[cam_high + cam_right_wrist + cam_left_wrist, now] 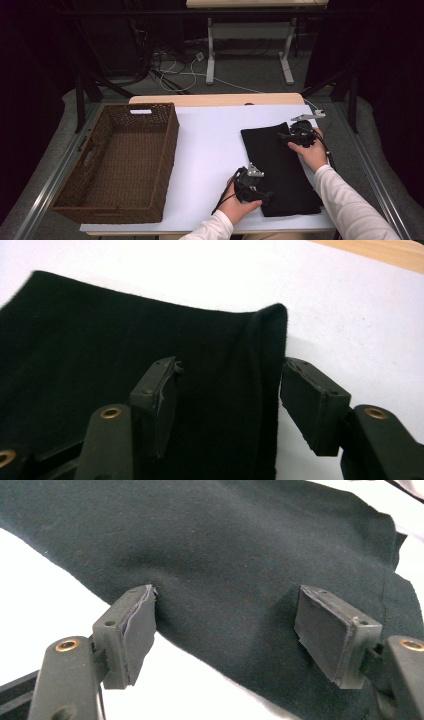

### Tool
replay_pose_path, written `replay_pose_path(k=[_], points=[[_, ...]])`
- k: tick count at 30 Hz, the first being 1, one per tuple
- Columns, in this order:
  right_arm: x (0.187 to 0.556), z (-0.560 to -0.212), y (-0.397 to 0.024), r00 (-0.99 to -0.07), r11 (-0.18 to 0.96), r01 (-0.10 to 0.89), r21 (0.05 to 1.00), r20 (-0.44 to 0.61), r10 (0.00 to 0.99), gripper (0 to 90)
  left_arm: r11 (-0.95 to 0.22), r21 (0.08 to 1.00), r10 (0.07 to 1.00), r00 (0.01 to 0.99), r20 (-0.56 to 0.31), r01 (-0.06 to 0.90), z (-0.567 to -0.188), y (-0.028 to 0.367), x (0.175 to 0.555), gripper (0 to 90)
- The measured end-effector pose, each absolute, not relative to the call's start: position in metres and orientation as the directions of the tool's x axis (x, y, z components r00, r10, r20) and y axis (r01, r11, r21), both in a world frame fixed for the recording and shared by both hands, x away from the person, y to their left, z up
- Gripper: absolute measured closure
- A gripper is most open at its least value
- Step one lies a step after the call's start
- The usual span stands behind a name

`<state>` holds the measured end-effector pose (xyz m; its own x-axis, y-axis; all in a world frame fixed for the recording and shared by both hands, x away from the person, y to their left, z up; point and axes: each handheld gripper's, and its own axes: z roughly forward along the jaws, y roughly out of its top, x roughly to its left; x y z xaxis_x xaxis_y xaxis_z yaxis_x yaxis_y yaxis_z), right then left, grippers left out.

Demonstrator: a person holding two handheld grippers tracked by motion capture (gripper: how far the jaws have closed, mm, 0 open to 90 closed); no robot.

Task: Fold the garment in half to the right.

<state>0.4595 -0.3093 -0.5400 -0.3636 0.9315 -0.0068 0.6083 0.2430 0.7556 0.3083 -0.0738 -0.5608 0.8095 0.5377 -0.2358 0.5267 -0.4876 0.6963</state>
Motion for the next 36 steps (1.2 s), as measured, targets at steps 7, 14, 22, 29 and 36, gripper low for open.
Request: replay_pose_path(k=[7, 14, 22, 29, 36], points=[[0.460, -0.538, -0.312, -0.353, 0.222, 0.614, 0.757, 0.012, 0.936, 39.5, -0.506, 0.699, 0.528, 0.822, -0.213, 0.506, -0.560, -0.073, 0.307, 35.6], [0.453, -0.523, -0.283, -0.446, 0.284, 0.584, 0.760, 0.008, 0.895, 40.2, -0.491, 0.730, 0.483, 0.846, -0.225, 0.474, -0.549, -0.072, 0.290, 34.6], [0.458, -0.523, -0.229, -0.542, 0.336, 0.599, 0.727, 0.058, 0.838, 40.4, -0.538, 0.738, 0.390, 0.897, -0.209, 0.406, -0.559, -0.079, 0.270, 28.2], [0.468, -0.534, -0.210, -0.540, 0.336, 0.634, 0.697, 0.088, 0.837, 40.2, -0.562, 0.738, 0.375, 0.910, -0.176, 0.374, -0.564, -0.082, 0.263, 24.7], [0.467, -0.543, -0.194, -0.549, 0.371, 0.647, 0.666, 0.069, 0.833, 39.3, -0.608, 0.733, 0.366, 0.927, -0.084, 0.307, -0.564, -0.083, 0.258, 29.8]])
